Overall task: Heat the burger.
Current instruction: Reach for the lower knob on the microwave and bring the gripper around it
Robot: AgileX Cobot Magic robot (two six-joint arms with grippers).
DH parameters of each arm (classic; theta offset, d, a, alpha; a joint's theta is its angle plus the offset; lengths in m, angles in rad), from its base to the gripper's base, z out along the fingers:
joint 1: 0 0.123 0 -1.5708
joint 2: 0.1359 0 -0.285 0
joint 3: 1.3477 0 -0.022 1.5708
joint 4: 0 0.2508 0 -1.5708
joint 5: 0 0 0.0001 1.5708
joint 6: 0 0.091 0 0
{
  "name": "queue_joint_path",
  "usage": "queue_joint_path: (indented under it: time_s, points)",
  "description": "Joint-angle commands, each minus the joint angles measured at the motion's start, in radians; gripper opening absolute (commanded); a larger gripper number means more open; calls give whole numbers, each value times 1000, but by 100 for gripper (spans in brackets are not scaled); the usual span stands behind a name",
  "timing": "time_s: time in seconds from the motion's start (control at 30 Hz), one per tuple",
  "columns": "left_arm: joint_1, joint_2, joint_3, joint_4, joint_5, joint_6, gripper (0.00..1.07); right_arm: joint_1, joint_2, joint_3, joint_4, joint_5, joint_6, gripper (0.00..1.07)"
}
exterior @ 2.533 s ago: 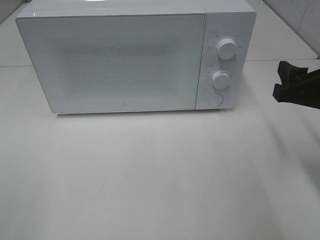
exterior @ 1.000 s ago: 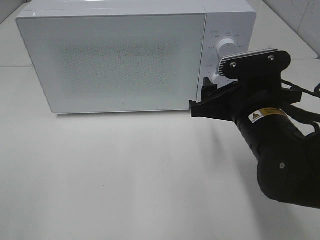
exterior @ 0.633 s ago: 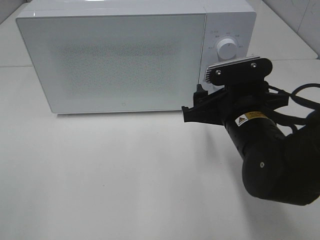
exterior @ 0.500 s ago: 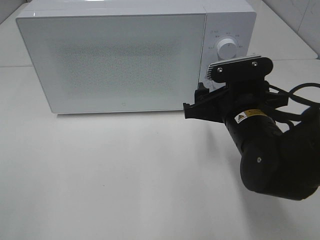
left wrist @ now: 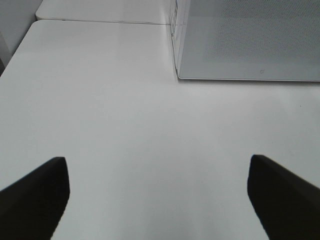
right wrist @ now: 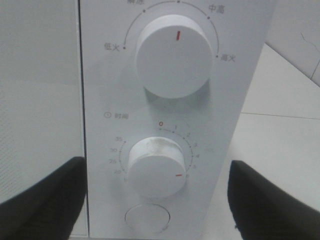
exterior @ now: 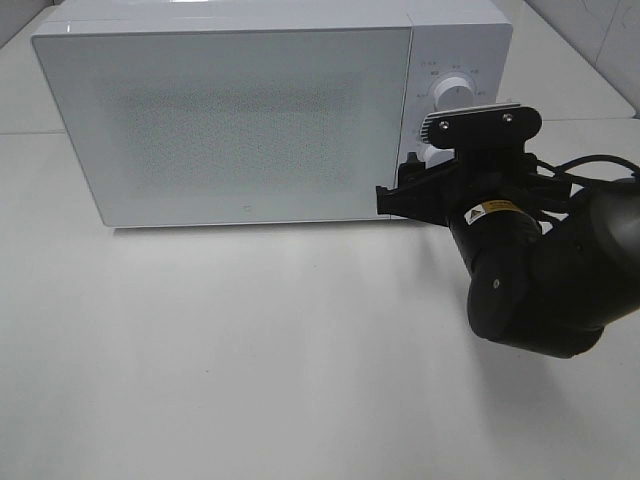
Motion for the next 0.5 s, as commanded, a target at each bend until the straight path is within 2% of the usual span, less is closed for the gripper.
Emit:
queue_joint_path:
  time_s: [0.03, 0.5]
  points:
    - [2, -5, 0, 1, 0, 0, 89, -23, 28, -32, -41, -45, 8, 75]
    - [2, -5, 0, 1, 0, 0, 88, -57, 114, -109, -74, -28, 26, 75]
